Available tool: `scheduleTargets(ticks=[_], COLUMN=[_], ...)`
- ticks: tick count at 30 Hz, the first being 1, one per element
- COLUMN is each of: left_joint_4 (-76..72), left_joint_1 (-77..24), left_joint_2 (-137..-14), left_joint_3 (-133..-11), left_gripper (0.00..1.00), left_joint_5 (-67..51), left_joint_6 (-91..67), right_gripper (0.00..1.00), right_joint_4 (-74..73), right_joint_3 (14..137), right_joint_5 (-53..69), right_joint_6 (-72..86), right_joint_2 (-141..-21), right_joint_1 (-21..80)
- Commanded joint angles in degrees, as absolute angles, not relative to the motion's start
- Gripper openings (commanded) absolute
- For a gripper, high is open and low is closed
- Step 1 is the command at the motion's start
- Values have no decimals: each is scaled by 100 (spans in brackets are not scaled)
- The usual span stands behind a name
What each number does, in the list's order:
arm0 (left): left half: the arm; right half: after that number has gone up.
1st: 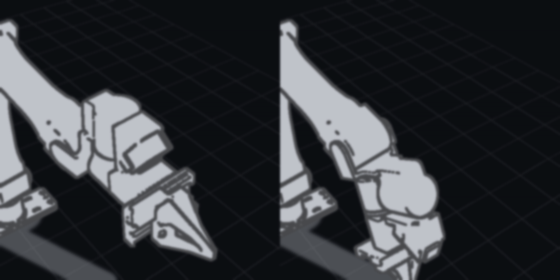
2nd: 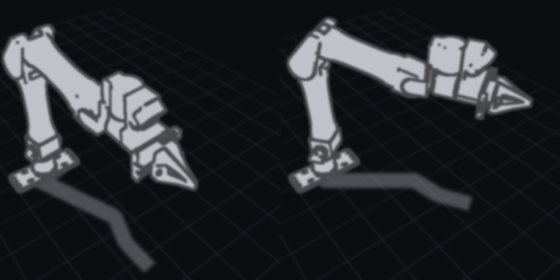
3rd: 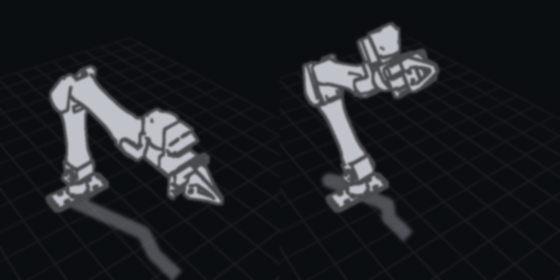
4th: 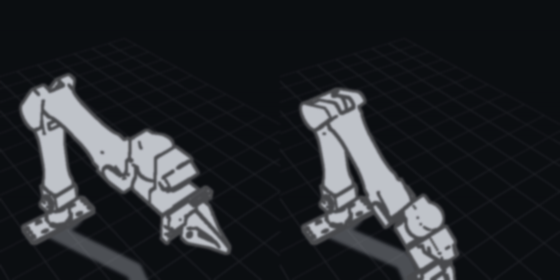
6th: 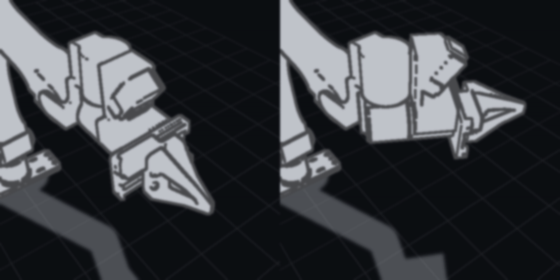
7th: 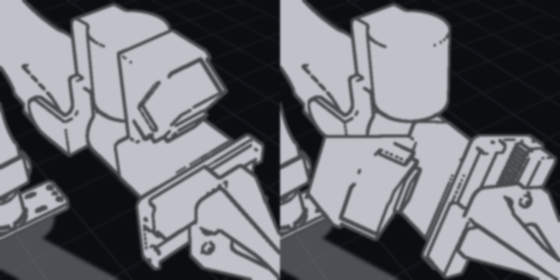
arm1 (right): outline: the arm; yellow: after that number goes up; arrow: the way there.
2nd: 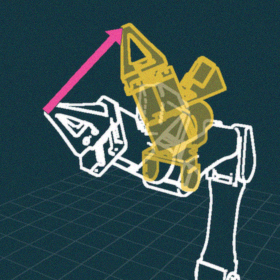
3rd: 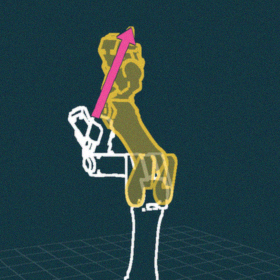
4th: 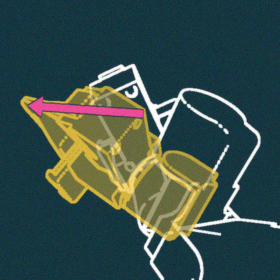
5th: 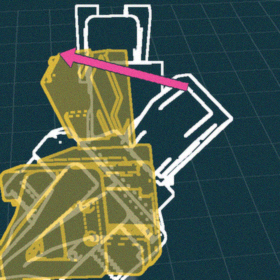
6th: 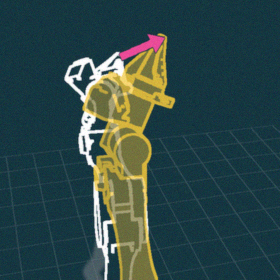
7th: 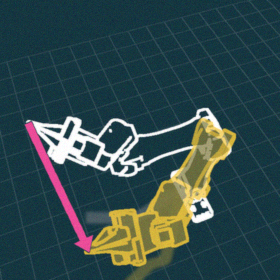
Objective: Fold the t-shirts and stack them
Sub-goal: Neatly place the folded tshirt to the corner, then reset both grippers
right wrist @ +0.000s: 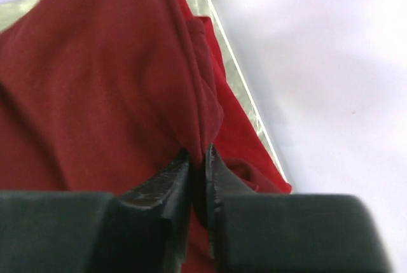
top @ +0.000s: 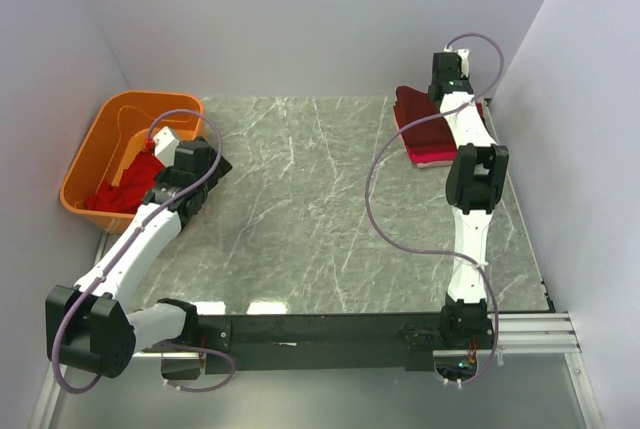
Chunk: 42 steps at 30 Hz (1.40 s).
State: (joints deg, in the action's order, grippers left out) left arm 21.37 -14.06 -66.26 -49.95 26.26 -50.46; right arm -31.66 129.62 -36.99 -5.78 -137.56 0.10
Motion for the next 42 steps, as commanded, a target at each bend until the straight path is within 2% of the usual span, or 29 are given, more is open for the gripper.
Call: scheduleTargets(ticks=[1, 3, 5, 7, 13, 16, 19, 23, 29, 34, 37, 42], left_joint_4=[2189, 2162, 2310, 2381, 2198, 2145, 1926, 1600, 1257, 1160, 1081, 1037], left_joint_1=[-1424, -1424, -1424, -1424, -1424, -1424, -1424, -1424, -1424, -1424, -1424, -1424], left_joint_2=[-6522, -6487, -6486, -6513, -6337, -6241, -6109, -5820, -5406, -5186, -5045, -5045], left_joint_3=[-5265, -5291, -5352, -5405, -5282, -5282, -5238, -5011, -4624, -4456, -4316, -4271], left_gripper=[100, 99, 99, 99, 100, 99, 100, 99, 99, 100, 99, 99], left_joint_5=[2752, 2725, 2786, 2777, 2672, 2725, 2593, 2409, 2197, 2118, 2066, 1978], left_joint_6=[-5212, -5194, -5282, -5352, -5309, -5274, -5116, -5054, -4966, -4896, -4895, -4869], right_gripper=[22, 53, 87, 88, 90, 91, 91, 92, 93, 93, 94, 94], right_joint_4=[-2629, -2681, -2453, -2312, -2829, -2979, -2849, -2120, -1345, -669, -501, -597], right_joint_3=[13263, 13097, 12737, 12323, 12305, 11911, 11112, 9191, 6955, 5401, 4959, 4922], right_joint_5=[-4131, -4087, -4104, -4026, -3377, -3033, -2507, -1750, -1872, -1126, -888, -888], right_joint_6=[-369, -177, 17, 271, 1062, 1553, 1967, 2381, 2619, 2848, 2892, 2979], right_joint_2=[-13737, -13624, -13265, -13009, -12323, -11831, -10911, -9653, -7824, -6532, -6144, -6126], right_joint_1=[26, 26, 26, 26, 26, 35, 97, 342, 1044, 1248, 1274, 1283])
